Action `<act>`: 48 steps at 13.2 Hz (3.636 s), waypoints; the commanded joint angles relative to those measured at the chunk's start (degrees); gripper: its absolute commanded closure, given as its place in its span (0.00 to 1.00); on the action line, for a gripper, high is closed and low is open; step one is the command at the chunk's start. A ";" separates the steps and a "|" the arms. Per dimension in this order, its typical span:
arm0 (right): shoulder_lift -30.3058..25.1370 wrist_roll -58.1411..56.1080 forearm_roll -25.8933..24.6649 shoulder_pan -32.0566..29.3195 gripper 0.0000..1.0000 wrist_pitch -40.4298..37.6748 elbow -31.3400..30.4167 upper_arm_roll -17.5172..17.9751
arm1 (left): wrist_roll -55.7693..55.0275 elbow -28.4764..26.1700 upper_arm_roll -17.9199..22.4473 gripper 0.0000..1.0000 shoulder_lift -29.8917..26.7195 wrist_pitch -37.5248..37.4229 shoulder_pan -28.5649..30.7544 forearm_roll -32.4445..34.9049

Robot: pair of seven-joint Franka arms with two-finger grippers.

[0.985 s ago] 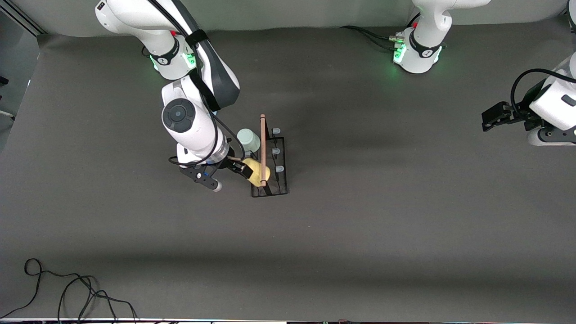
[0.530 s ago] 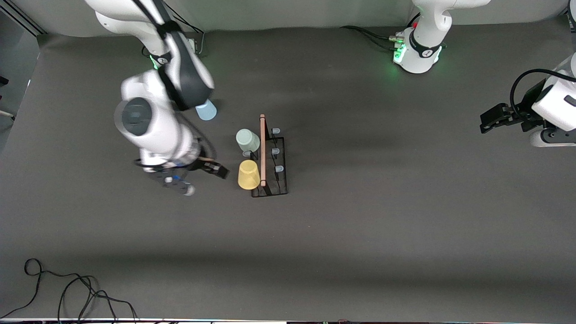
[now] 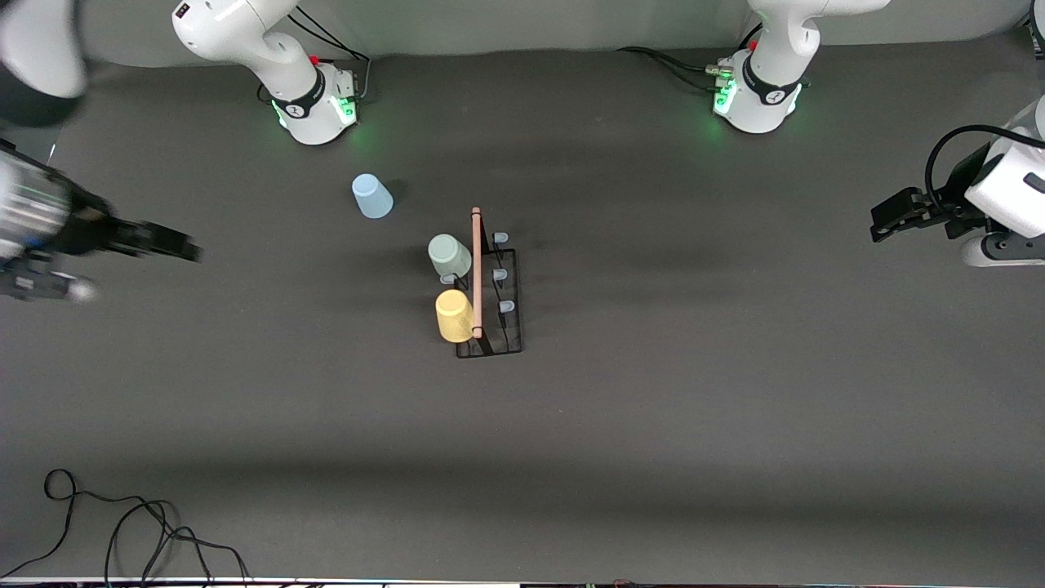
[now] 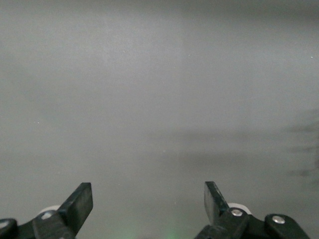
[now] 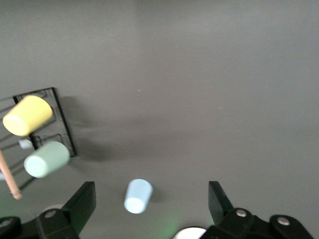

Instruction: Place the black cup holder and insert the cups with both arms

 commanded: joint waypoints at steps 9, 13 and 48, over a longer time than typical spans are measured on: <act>-2.04 -3.17 -6.45 1.49 0.00 -1.19 -0.10 0.30 | 0.46 1.20 0.74 0.00 -0.74 -0.54 0.10 0.26; -1.95 -3.08 -6.45 1.84 0.00 -1.28 -0.28 0.47 | 2.66 0.93 0.65 0.00 -0.74 0.16 0.01 1.93; -2.30 -2.20 -6.37 -45.71 0.00 -1.02 -0.01 49.52 | 1.78 0.40 0.56 0.00 -0.83 -0.01 -0.07 2.10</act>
